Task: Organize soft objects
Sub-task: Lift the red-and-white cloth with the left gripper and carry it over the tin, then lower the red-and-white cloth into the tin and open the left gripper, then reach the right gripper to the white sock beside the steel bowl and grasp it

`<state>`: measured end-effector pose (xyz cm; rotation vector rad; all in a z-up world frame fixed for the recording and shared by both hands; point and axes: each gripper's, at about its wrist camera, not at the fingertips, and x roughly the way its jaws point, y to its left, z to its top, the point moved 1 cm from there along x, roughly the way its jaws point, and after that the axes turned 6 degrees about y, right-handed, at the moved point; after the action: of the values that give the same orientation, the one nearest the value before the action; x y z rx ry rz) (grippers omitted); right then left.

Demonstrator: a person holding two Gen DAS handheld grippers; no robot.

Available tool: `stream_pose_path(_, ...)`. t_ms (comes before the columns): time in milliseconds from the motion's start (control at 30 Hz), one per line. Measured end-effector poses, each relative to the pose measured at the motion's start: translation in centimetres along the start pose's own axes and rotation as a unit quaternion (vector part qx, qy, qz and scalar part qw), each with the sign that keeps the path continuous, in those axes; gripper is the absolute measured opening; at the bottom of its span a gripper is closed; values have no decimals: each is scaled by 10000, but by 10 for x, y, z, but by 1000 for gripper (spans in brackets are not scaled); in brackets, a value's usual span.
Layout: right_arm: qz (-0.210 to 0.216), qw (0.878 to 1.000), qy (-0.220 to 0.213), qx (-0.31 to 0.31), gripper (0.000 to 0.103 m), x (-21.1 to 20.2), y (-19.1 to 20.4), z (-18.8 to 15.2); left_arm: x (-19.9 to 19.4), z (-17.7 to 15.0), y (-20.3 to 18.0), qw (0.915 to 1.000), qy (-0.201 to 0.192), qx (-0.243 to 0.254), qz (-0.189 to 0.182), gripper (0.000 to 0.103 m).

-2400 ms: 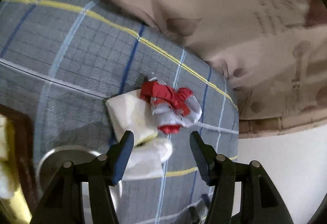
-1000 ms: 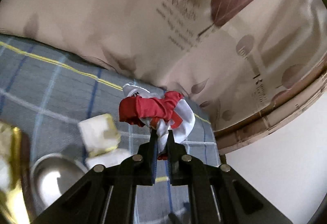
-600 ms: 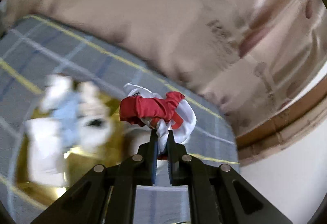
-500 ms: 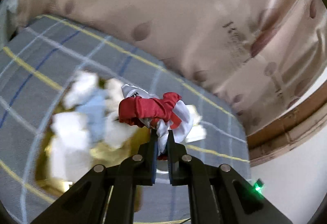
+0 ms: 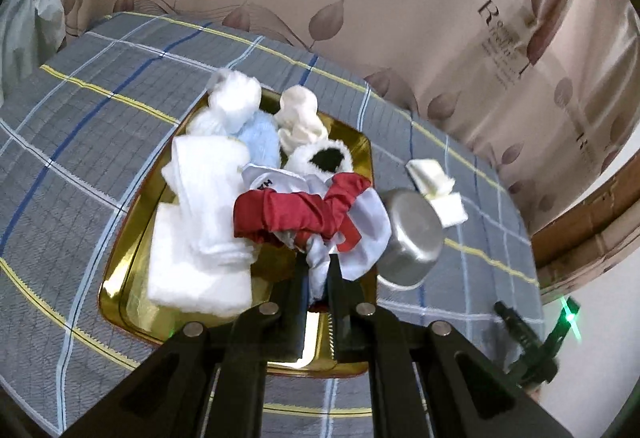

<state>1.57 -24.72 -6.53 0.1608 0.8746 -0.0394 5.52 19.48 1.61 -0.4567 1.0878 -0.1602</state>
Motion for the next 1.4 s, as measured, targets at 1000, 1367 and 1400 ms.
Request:
stream_pose_path(1000, -244, 9995, 86, -154, 85, 5, 6, 0, -56, -95, -29, 9620, -1615, 738, 2073, 52)
stream_pose_path(1367, 94, 9980, 149, -612, 77, -2, 31, 7, -67, -129, -19, 9527, -1961, 767, 2190, 52)
stream_pose_path(1400, 246, 9976, 161, -629, 77, -5, 39, 12, -69, -129, -19, 9534, -1976, 785, 2143, 52)
